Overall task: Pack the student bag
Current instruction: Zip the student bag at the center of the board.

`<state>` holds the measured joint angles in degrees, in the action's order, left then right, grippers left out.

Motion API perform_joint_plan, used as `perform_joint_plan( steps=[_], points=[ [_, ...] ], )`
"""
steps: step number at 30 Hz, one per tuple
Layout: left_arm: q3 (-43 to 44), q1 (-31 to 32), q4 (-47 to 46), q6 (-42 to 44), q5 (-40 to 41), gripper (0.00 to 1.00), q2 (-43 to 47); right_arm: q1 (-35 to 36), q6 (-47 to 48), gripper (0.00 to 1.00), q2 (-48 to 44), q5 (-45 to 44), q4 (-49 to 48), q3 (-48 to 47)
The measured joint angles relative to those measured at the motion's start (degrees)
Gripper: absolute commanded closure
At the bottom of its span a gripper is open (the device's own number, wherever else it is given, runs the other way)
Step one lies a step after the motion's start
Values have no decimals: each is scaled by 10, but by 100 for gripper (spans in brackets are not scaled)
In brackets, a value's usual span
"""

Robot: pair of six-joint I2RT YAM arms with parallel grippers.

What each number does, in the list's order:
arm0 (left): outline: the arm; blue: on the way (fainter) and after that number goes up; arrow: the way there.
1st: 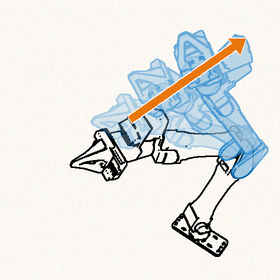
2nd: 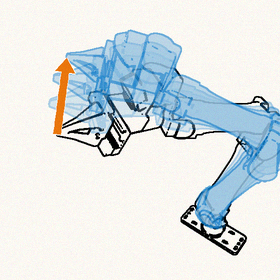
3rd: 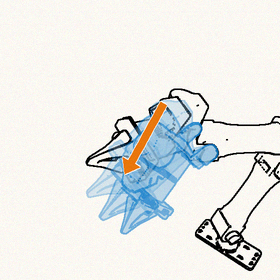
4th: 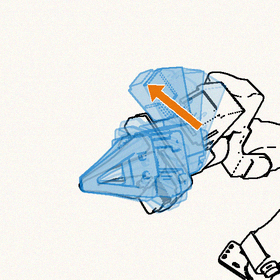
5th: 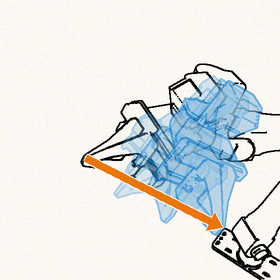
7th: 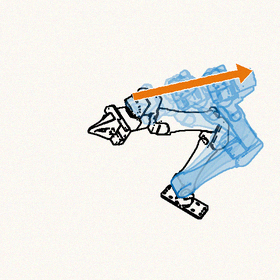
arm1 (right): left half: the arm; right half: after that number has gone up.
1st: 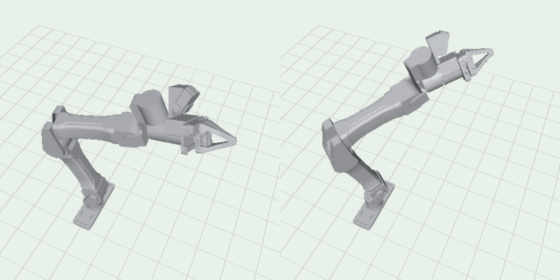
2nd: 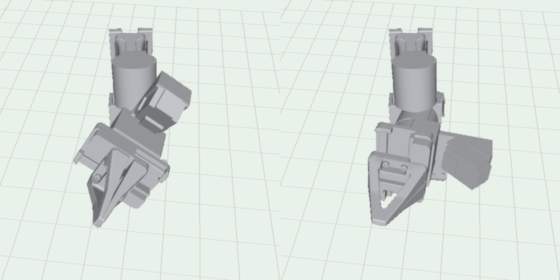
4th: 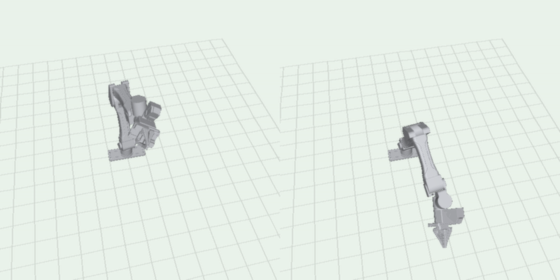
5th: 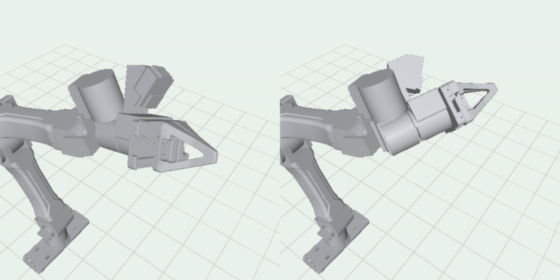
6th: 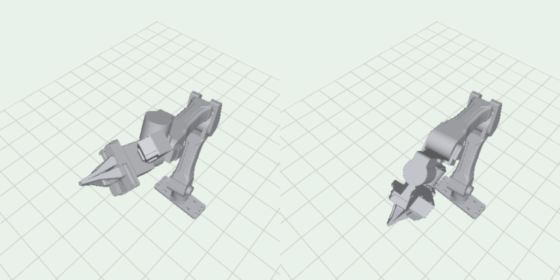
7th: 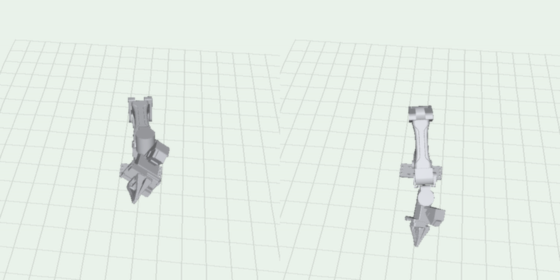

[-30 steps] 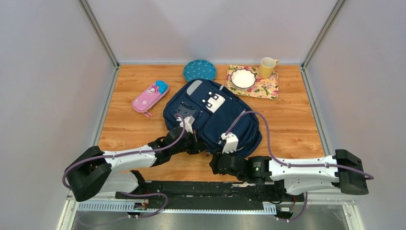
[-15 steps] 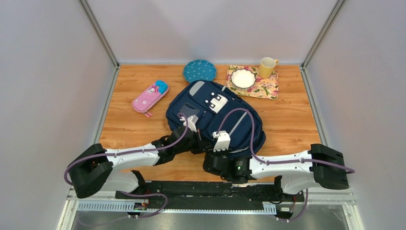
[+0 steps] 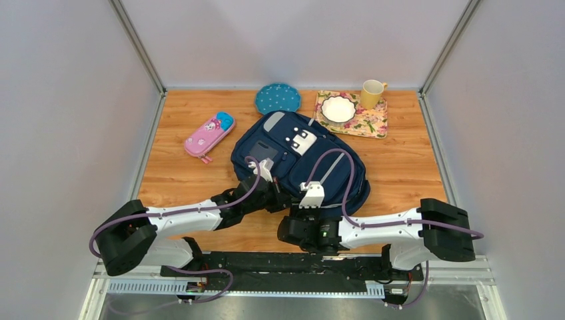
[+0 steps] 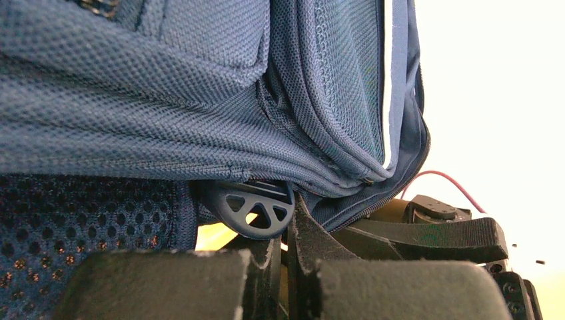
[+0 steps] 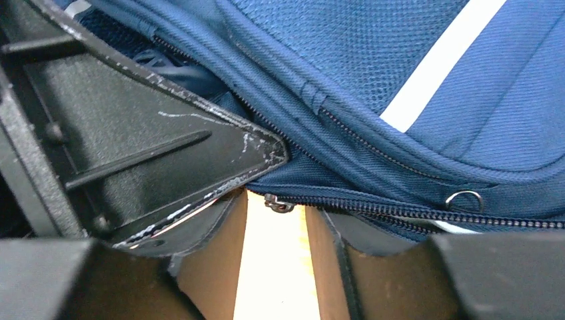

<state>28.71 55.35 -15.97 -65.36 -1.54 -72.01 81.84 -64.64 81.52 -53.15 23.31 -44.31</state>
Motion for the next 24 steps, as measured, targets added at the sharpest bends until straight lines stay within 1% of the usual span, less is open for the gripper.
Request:
perform_joint_plan(
  steps=[2, 3, 4, 5, 7, 8, 9, 12, 16, 24],
  points=[
    [0, 0, -2, -3, 1, 100, 0, -3, -2, 59, 2, -10, 2, 0],
    [0, 0, -3, -5, 1, 100, 0, -6, -2, 62, 4, -13, 2, -1],
    [0, -1, -5, -6, 2, 100, 0, -9, 0, 68, 5, -14, 2, -2],
    [0, -2, -6, -7, 2, 100, 0, -12, 3, 81, 7, -15, -1, -3],
    [0, -4, -10, -10, 5, 100, 0, -16, 23, 89, 7, -14, -8, -3],
    [0, -4, -11, -11, 7, 100, 0, -18, 32, 96, 7, -14, -12, -3],
    [0, -4, -12, -12, 10, 100, 1, -19, 40, 99, 7, -14, -16, -3],
    [0, -4, -11, -12, 15, 100, 7, -20, 58, 100, -3, -12, -28, 3],
    [-1, -3, -6, -7, 20, 100, 32, -24, 83, 100, -54, 14, -59, 27],
    [-1, 8, 46, 27, 17, 100, 80, -38, 119, 100, -183, 160, -114, 104]
  ],
)
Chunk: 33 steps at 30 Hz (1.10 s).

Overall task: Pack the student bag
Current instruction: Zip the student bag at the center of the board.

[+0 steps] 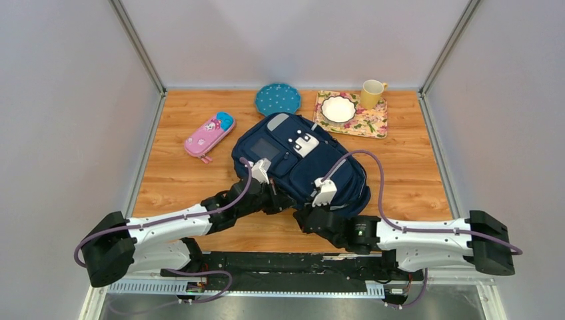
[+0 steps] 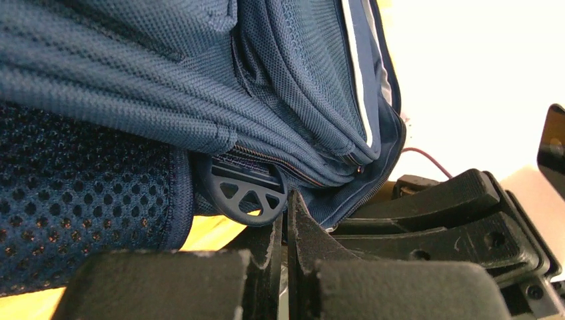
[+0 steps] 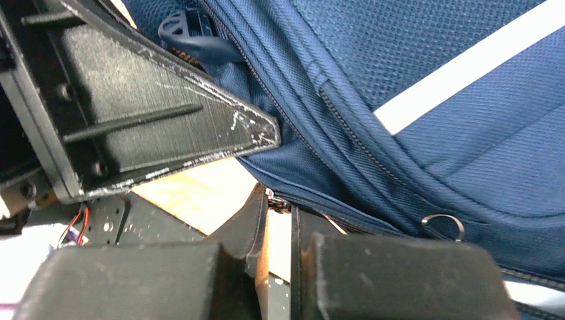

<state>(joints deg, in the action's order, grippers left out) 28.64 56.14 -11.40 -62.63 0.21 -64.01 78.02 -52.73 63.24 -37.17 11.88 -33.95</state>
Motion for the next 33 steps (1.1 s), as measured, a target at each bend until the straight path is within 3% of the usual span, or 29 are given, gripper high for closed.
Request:
perform_joint_plan(
  steps=[6, 15, 22, 30, 31, 33],
  points=[
    [-5, -4, 27, 16, -13, 100, 17, -6, 7, 100, -70, 70, -1, 42],
    [-29, -15, 58, 35, -13, 100, 36, -18, 31, 100, -91, 136, 41, 46],
    [-45, -31, 99, 57, 7, 100, 83, -64, 29, 100, -175, 195, 56, 84],
    [-97, -66, 124, 69, 17, 100, 143, -101, 33, 100, -181, 263, 52, 108],
    [-103, -67, 123, 70, 16, 99, 145, -102, 35, 100, -176, 268, 49, 108],
    [-113, -68, 115, 73, 13, 88, 146, -103, 38, 100, -161, 275, 41, 108]
  ],
)
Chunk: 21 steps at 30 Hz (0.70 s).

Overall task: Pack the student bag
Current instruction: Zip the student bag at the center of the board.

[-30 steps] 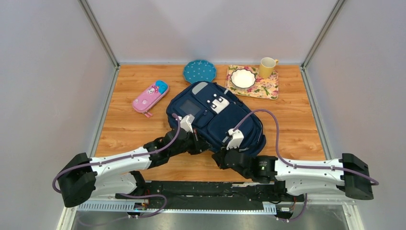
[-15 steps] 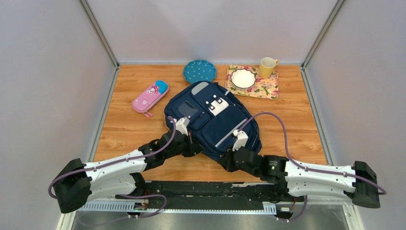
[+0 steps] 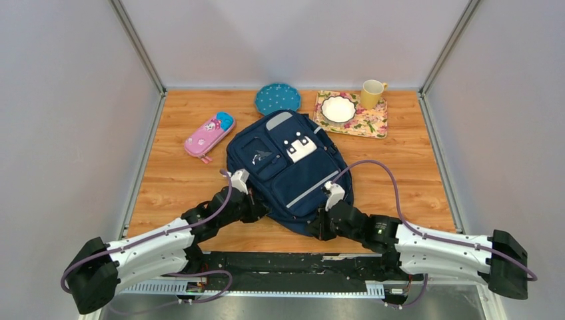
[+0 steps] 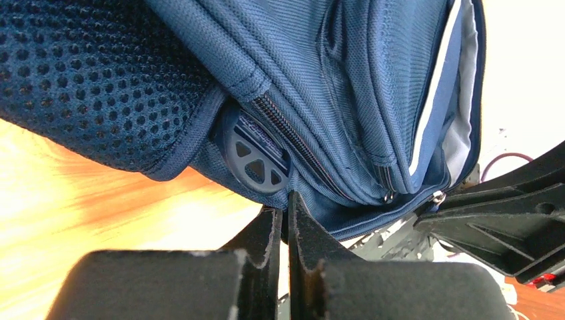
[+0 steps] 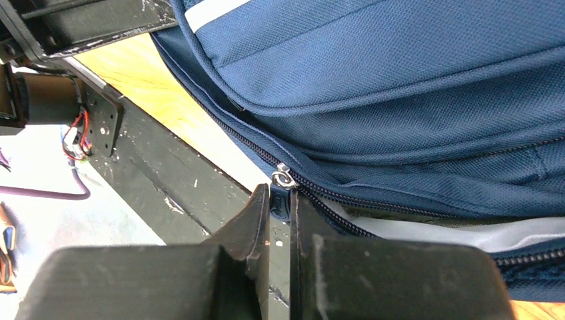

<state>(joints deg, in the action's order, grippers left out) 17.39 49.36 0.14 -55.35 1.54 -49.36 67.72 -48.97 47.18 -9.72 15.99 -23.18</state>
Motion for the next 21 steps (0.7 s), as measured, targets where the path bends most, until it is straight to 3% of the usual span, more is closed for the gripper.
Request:
perform_joint_plan(
  steps=[1, 4, 10, 21],
  points=[
    [-3, 0, -1, 2, 0, 84, 0, 0, 2, 100, 8, 3, -4, 0],
    [-7, -1, 3, 8, -2, 59, 1, 0, 8, 100, 38, 14, -18, 0],
    [-32, -3, 27, 7, 2, 31, 54, -1, 20, 100, 89, 28, -38, -3],
    [-95, -3, 125, -63, 36, 26, 212, -2, 34, 100, 129, 41, -52, -15]
  ],
)
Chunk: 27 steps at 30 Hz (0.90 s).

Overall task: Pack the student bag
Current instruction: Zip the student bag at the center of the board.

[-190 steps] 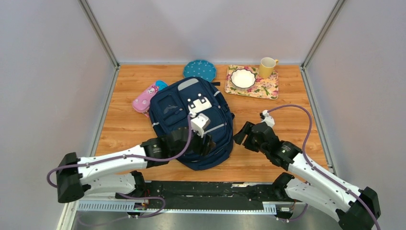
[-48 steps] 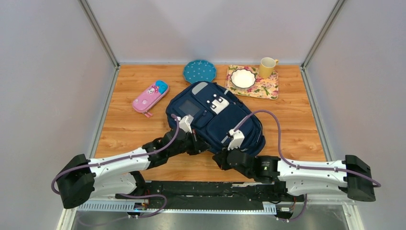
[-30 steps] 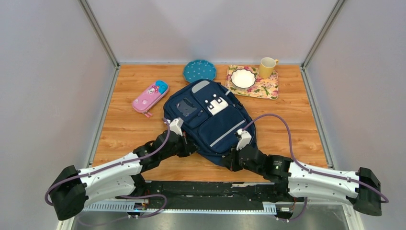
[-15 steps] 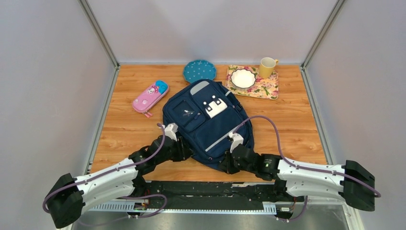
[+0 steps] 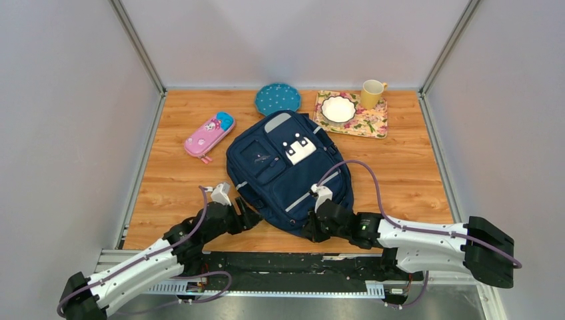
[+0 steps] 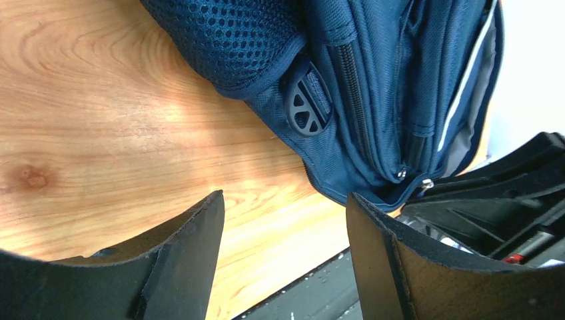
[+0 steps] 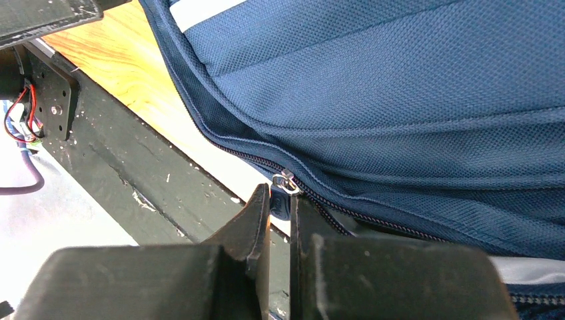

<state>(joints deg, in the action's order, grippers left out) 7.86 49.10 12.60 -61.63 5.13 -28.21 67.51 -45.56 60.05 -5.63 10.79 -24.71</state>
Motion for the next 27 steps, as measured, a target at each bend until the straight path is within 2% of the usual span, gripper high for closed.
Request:
perform_joint_plan(
  steps=[6, 11, 19, 20, 21, 23, 24, 25, 27],
  points=[
    [-31, 0, -4, -52, -2, 26, 51, -1, 0, 100, 2, 2, -3, 0],
    [-46, 16, -49, -87, -5, 25, 47, -1, 0, 100, 2, 1, -3, 0],
    [-48, 58, -188, -110, -10, 25, -88, -1, 0, 100, 1, 4, -4, 0],
    [-48, 63, -204, -111, -13, 25, -110, -1, 0, 98, 0, 4, -4, 0],
    [-48, 68, -216, -112, -16, 25, -125, -1, 0, 91, -1, 4, -3, 0],
    [-48, 76, -237, -116, -17, 30, -160, -1, -4, 86, -6, 0, -2, 1],
    [-48, 78, -249, -119, -18, 33, -173, -1, -10, 78, -10, -3, 0, 2],
    [-48, 80, -264, -120, -18, 42, -185, -1, -16, 75, -14, -7, 3, 4],
    [-48, 80, -294, -126, -18, 46, -206, -1, -30, 69, -23, -21, 14, 4]
  ],
)
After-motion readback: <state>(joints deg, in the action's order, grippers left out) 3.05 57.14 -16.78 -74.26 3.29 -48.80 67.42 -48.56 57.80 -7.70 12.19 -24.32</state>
